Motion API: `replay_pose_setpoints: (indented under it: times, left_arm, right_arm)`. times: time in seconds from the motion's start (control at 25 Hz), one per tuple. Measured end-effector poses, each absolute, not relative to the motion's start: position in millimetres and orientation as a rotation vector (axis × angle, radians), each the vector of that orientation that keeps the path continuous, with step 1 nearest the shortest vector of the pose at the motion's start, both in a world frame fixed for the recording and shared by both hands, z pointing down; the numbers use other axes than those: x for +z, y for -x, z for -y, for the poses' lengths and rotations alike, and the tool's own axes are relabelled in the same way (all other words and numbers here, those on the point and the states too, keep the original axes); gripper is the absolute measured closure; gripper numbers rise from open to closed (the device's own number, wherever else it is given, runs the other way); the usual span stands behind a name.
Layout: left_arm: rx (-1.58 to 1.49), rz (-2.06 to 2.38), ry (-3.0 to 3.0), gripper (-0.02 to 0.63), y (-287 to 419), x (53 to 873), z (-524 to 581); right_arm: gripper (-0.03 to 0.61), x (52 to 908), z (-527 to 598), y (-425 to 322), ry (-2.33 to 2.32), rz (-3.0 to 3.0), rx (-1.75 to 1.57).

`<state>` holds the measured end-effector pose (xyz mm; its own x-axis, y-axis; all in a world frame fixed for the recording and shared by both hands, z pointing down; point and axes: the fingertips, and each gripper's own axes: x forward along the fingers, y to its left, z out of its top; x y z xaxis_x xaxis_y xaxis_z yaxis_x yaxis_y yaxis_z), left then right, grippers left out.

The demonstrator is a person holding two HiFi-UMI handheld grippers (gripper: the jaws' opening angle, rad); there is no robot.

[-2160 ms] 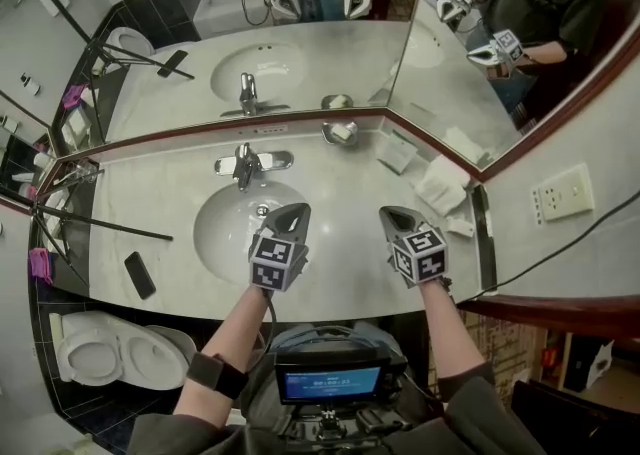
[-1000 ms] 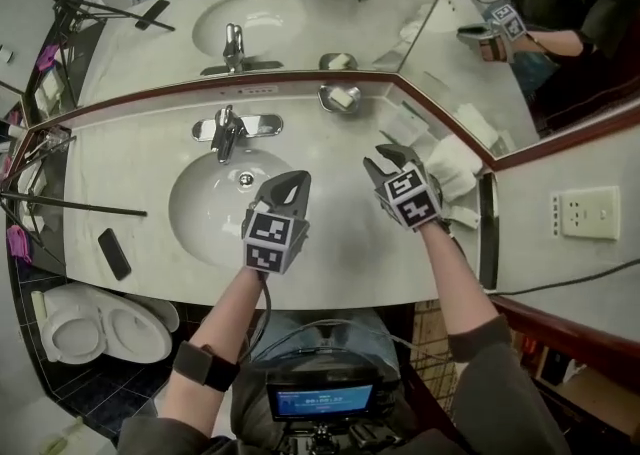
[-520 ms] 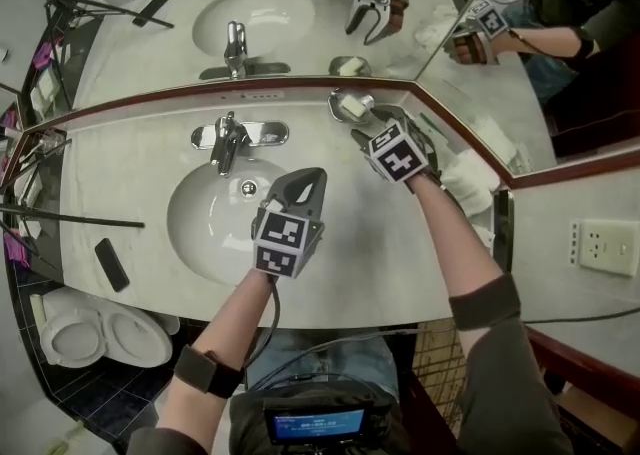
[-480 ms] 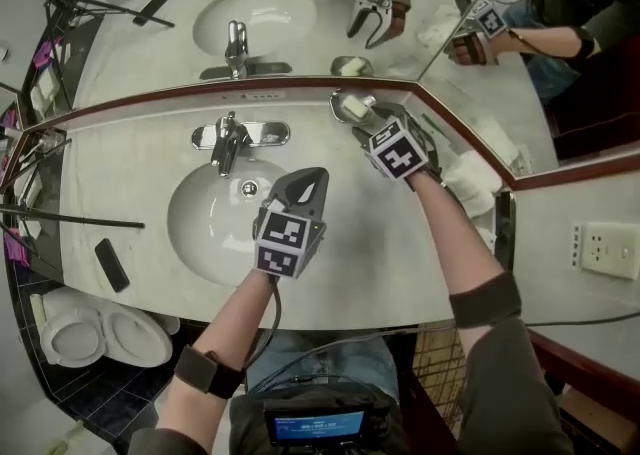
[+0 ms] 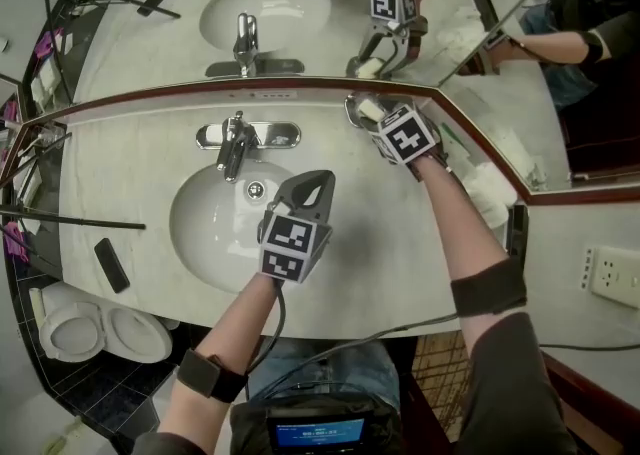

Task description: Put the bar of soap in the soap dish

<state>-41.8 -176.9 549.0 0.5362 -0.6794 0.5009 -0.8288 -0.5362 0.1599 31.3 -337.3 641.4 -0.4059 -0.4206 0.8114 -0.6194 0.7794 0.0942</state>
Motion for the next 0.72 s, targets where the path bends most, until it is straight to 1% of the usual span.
replay_pose_setpoints:
  times: [0.2,0.48,0.72]
  left_arm:
    - [0.535,1.241,-2.384,0.612,44.6,553.5,176.9]
    - [0.537,1.229,-2.378,0.612,42.1,556.2,171.0]
    - [0.540,1.232,-2.378,0.612,45.6,551.2,165.2]
  right_arm:
    - [0.428,655.2,333.0,-32.4,-0.717,2.066,0.357]
    - [0.426,654.5,332.0,-31.9,-0.747,2.060,0.360]
    - [0.425,635.3,328.8,-32.8,-0.799,2.093,0.361]
